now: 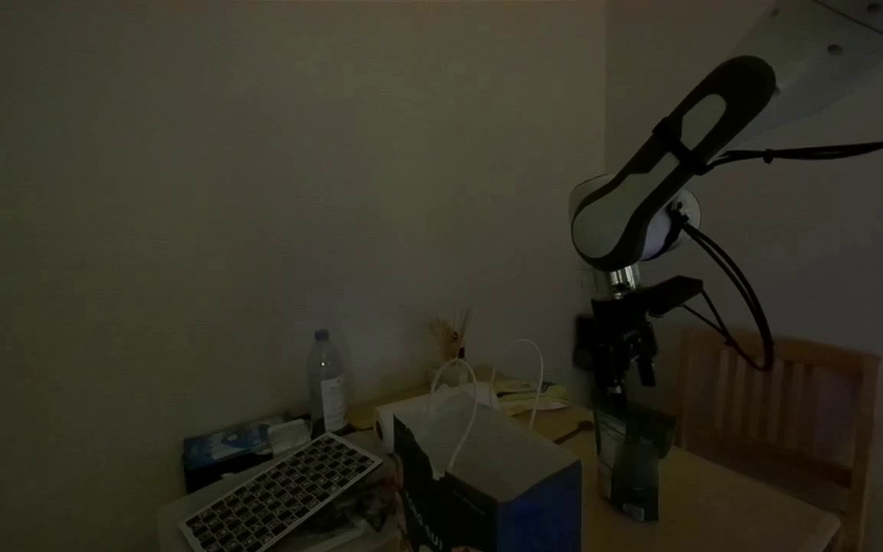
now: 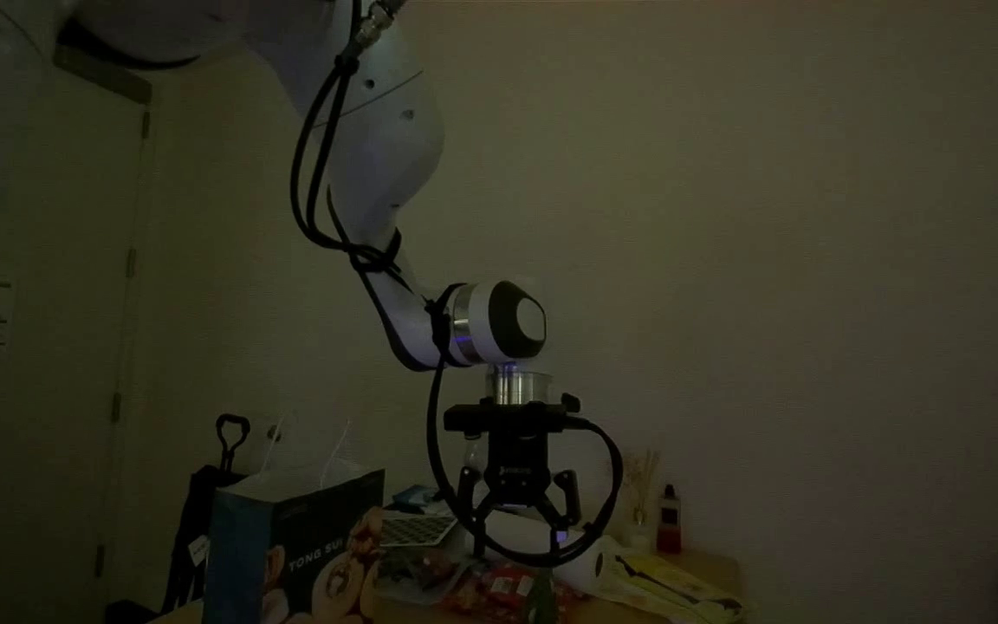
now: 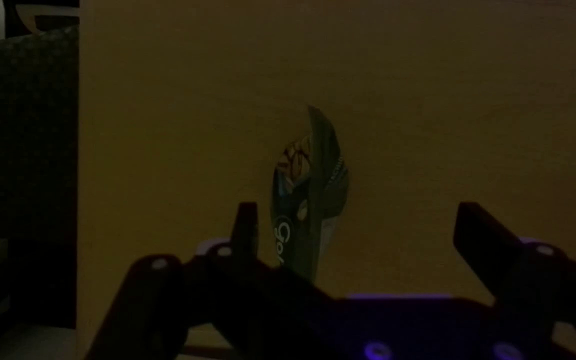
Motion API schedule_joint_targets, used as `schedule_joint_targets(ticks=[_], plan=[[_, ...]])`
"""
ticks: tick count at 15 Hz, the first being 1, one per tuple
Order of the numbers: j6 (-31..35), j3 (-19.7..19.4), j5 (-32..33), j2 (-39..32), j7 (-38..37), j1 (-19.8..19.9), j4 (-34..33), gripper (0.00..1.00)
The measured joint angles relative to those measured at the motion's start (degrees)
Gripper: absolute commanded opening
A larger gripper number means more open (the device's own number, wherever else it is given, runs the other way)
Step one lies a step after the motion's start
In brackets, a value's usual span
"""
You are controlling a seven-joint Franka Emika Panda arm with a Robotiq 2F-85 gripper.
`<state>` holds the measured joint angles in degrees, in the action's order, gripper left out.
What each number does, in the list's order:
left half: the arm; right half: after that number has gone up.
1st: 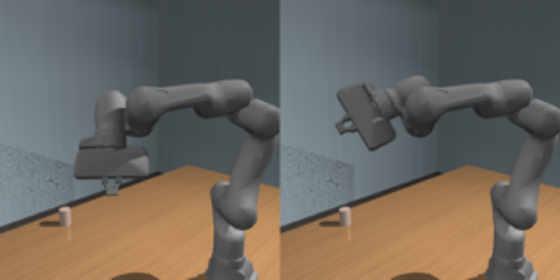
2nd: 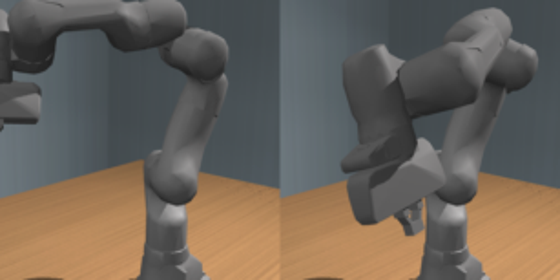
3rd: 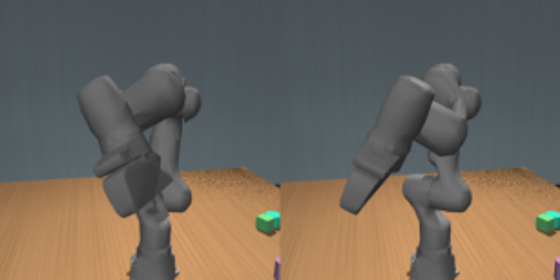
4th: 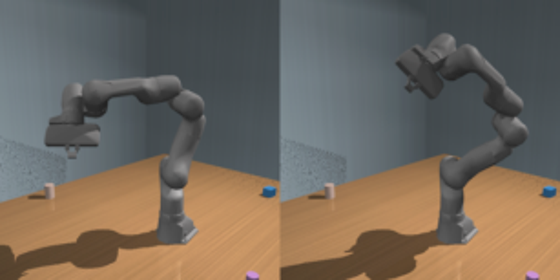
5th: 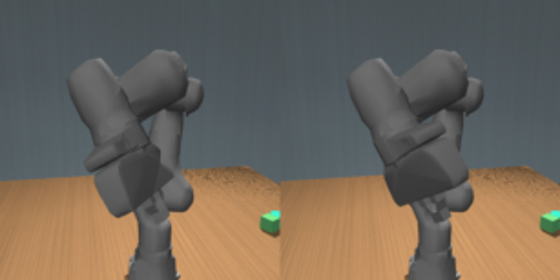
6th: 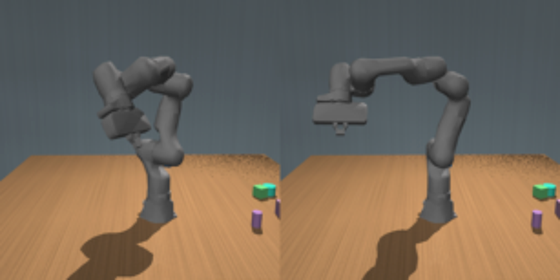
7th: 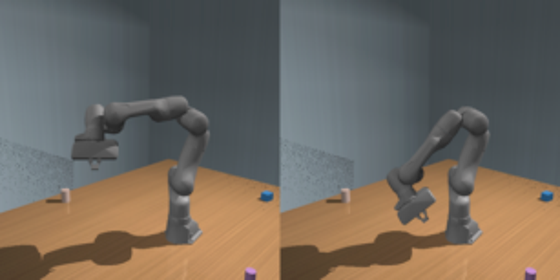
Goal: Put the green sachet in the bag
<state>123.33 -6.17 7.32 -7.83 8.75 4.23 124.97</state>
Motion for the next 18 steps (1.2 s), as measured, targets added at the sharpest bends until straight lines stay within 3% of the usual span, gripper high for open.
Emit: schedule_joint_targets(ticks=[12, 13, 14, 18], plan=[[-6.69, 0.04, -0.69, -11.32, 0.14, 0.29, -11.03, 1.00], [-7.43, 0.04, -1.07, -11.52, 0.14, 0.42, -11.02, 0.92], [-8.25, 0.08, -1.55, -11.61, 0.16, 0.64, -11.00, 0.74], [-10.29, 0.25, -4.79, -11.61, 1.71, 2.01, -10.91, 0.47]])
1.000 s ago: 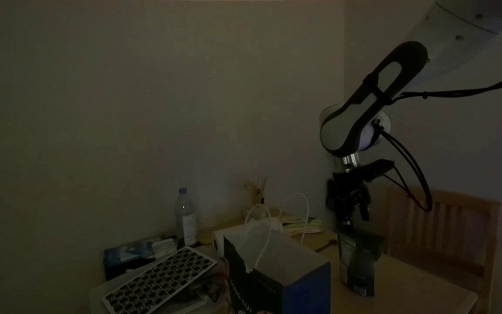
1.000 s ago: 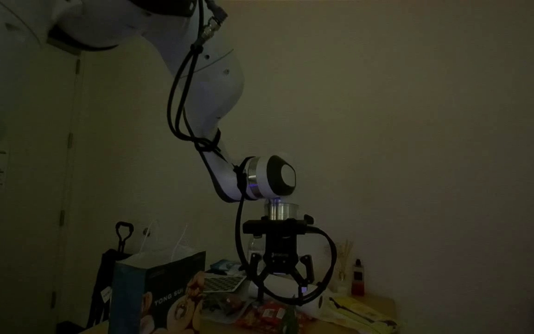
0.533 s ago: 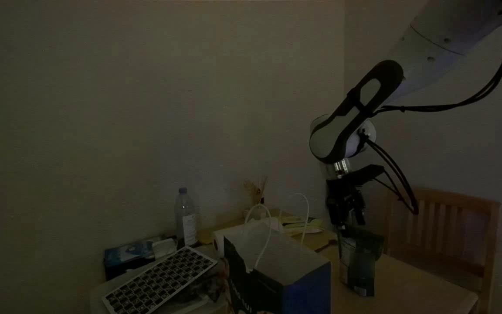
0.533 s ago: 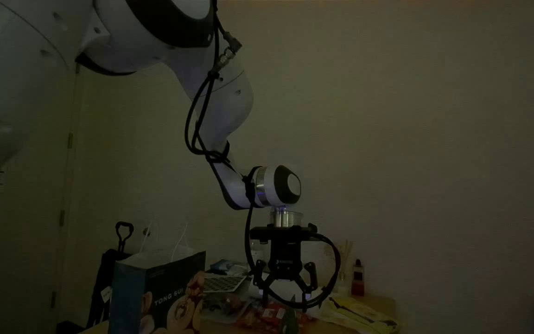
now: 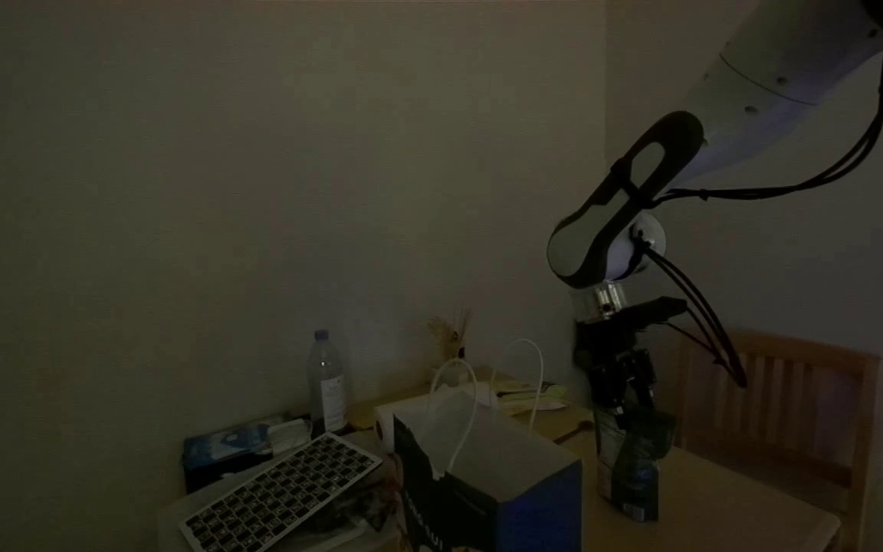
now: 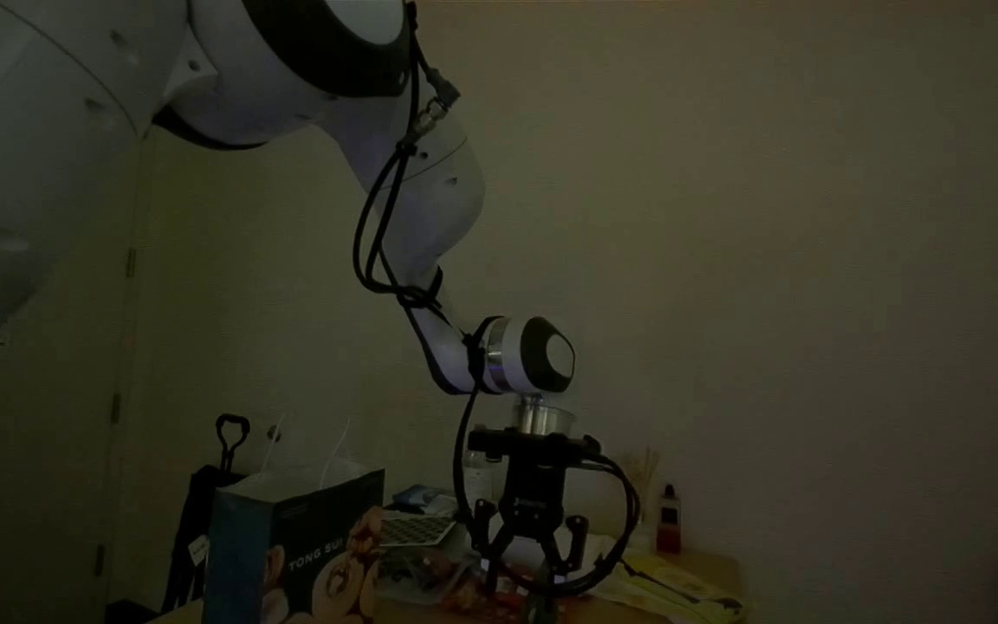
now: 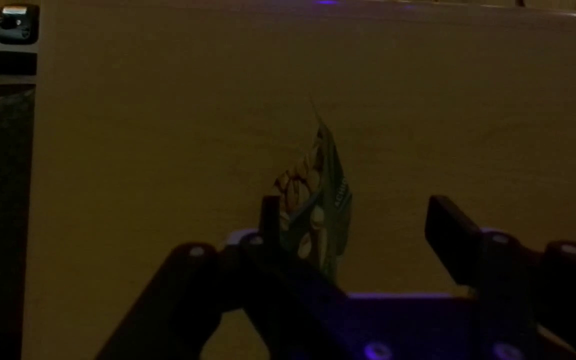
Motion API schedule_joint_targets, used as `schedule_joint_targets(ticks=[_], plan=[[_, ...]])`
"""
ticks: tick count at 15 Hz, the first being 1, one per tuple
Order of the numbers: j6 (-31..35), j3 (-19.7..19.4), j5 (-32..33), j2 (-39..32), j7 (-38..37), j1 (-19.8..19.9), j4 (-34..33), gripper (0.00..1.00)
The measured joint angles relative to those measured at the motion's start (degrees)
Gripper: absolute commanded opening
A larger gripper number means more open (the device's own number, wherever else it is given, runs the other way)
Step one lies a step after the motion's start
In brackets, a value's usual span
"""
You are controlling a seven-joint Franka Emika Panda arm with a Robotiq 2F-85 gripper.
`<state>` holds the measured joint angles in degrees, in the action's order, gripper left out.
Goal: Put the green sachet in the bag
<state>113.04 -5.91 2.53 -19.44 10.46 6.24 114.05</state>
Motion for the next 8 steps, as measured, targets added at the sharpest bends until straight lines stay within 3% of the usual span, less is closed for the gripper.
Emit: schedule_joint_targets(ticks=[6, 8], plan=[[-2.04, 0.13, -3.16, -0.04, 3.23, 2.25, 0.00, 0.08], [-2.32, 0.15, -3.59, -0.04, 3.75, 2.69, 0.00, 0.05]])
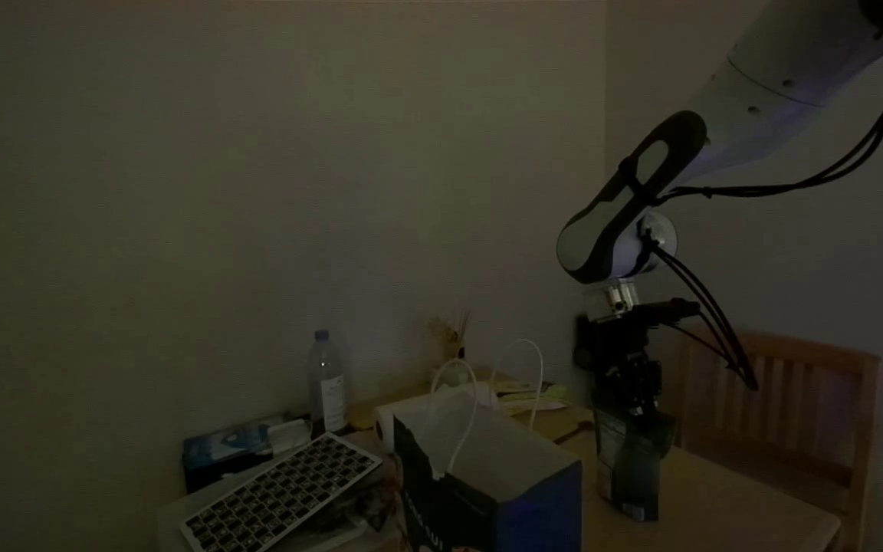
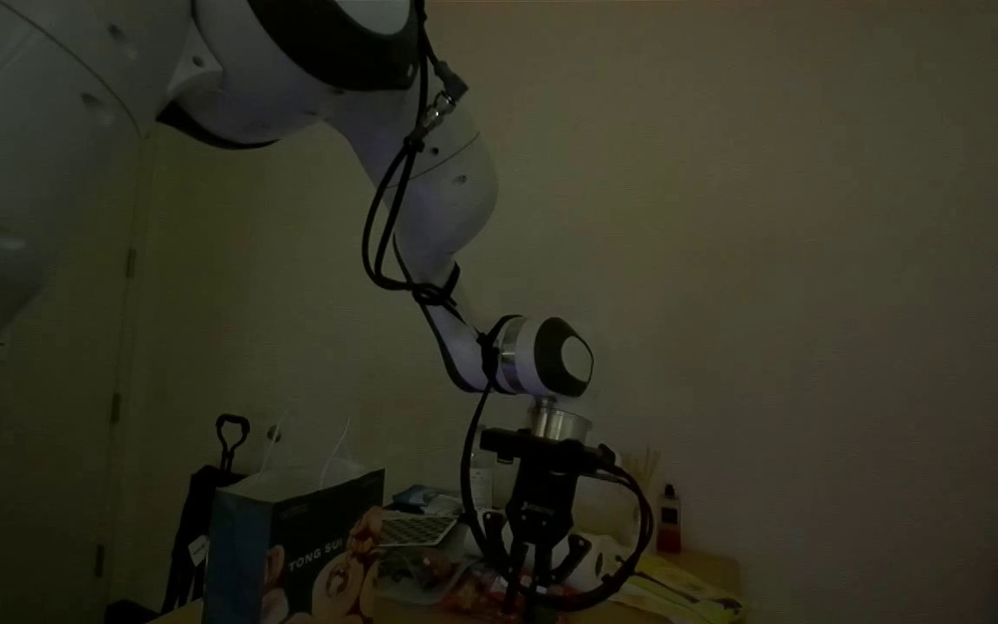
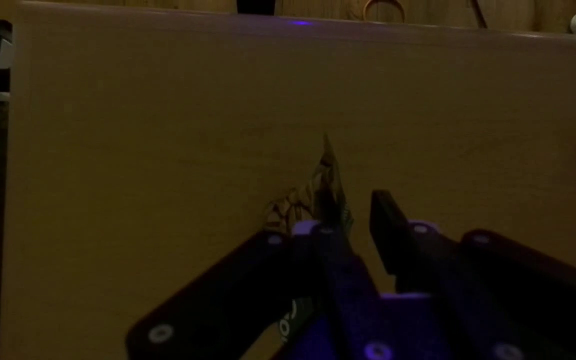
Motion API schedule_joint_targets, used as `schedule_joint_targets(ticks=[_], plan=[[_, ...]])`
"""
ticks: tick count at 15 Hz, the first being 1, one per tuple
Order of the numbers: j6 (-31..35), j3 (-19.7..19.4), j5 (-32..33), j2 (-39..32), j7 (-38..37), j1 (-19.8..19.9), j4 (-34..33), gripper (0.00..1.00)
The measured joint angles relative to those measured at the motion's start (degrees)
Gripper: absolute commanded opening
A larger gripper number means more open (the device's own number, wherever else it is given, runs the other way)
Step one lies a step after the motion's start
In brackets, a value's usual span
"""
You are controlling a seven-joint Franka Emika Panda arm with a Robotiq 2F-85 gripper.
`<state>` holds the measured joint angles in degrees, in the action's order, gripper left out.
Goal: Put the green sachet in the bag
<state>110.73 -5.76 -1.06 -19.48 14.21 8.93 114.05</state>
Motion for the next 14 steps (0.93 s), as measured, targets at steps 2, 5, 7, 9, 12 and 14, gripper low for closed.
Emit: schedule_joint_targets(ticks=[2, 5, 7, 9, 12, 14], plan=[[-0.20, 0.00, -0.53, 0.00, 0.23, 0.26, 0.00, 0.00], [-0.41, 0.01, -1.29, 0.00, 0.48, 0.63, 0.00, 0.07], [-0.52, 0.00, -1.57, 0.00, 0.52, 0.82, 0.00, 0.32], [-0.51, -0.03, -1.56, -0.01, 0.52, 0.82, -0.01, 0.14], [-0.51, -0.02, -1.56, -0.01, 0.52, 0.73, -0.02, 0.57], [-0.47, -0.01, -1.56, -0.02, 0.52, 0.71, -0.02, 0.70]])
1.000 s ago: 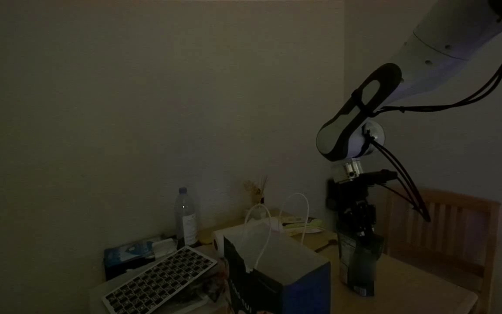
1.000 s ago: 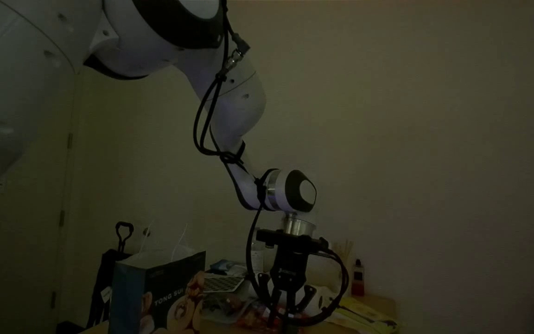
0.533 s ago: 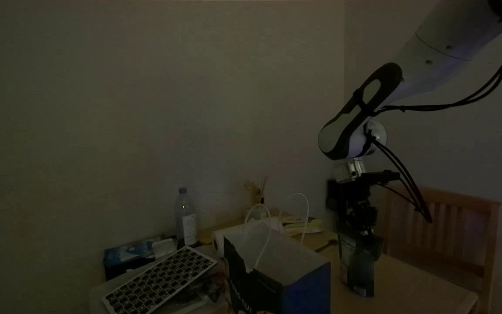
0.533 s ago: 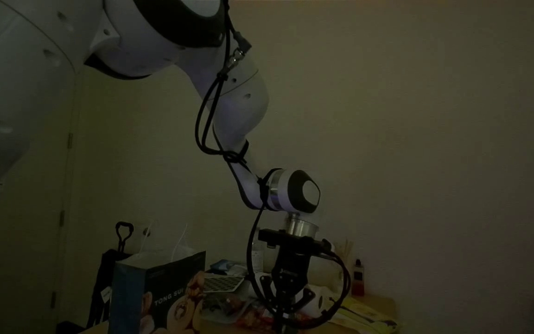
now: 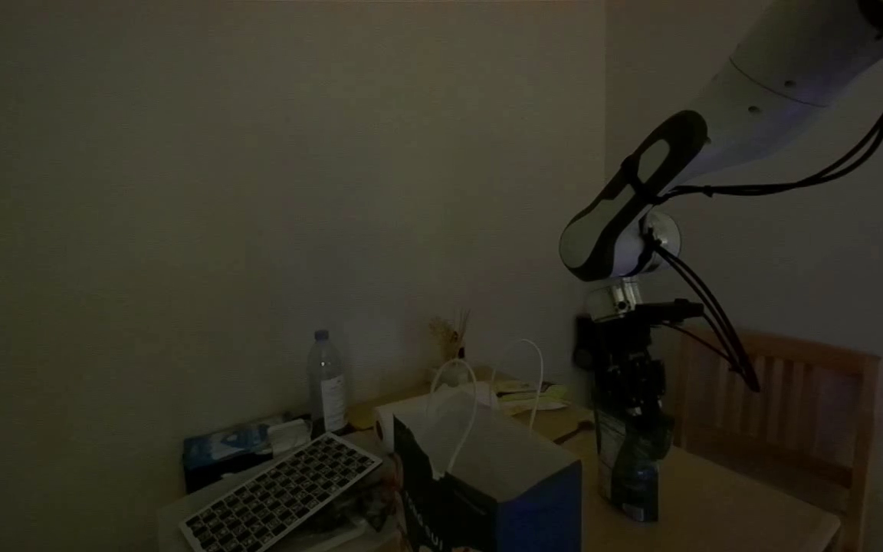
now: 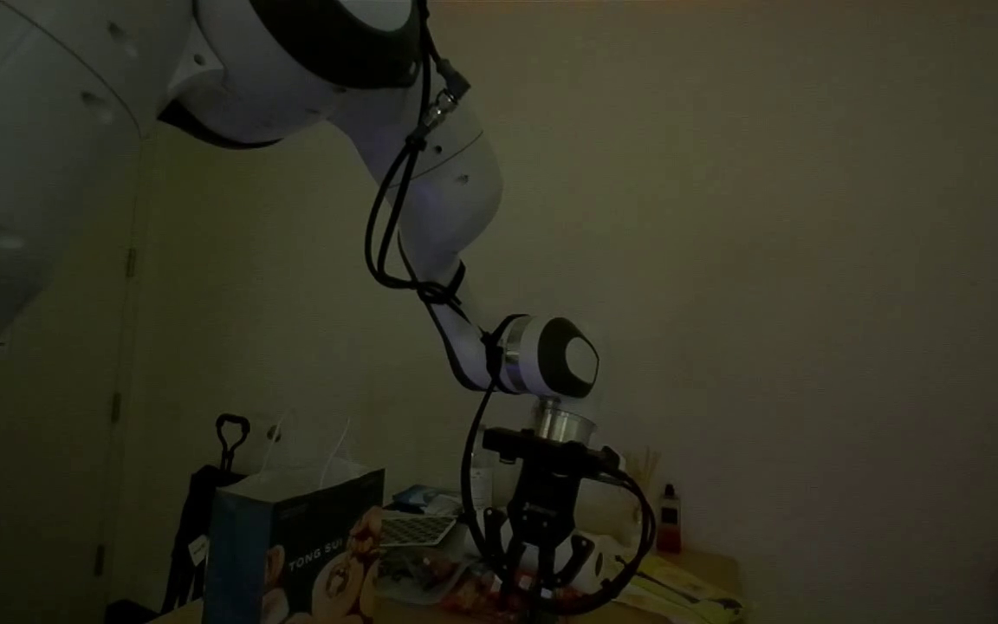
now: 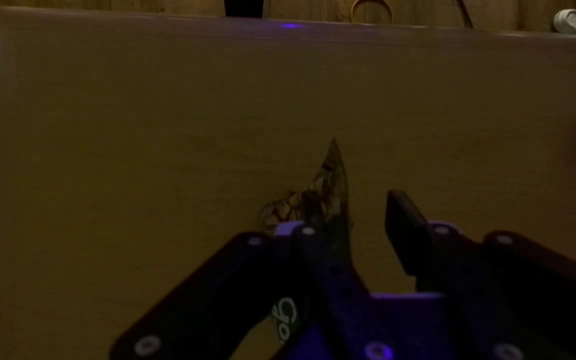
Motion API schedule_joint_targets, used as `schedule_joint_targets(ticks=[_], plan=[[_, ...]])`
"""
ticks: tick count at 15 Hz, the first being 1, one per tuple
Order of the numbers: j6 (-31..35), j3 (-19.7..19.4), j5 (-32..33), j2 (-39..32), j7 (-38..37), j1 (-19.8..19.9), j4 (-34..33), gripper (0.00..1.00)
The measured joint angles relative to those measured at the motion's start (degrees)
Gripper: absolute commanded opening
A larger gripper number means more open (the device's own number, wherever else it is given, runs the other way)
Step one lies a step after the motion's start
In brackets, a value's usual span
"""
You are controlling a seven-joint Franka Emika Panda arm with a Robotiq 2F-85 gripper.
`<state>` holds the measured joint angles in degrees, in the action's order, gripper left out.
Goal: Put the green sachet in the bag
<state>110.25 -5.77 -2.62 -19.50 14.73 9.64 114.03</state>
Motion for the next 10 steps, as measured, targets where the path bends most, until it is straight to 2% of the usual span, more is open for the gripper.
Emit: schedule_joint_targets(ticks=[4, 6, 7, 8, 10], plan=[[0.27, 0.09, 0.00, -1.09, -0.07, -0.07, -0.42, 0.95], [0.27, 0.13, 0.00, -2.46, -0.08, -0.07, -1.00, 1.00], [0.27, 0.13, 0.00, -3.19, -0.08, -0.07, -1.34, 0.82], [0.27, 0.15, 0.00, -3.88, -0.09, -0.07, -1.64, 0.69], [0.26, 0.21, 0.00, -5.13, -0.09, -0.07, -2.32, 0.63]])
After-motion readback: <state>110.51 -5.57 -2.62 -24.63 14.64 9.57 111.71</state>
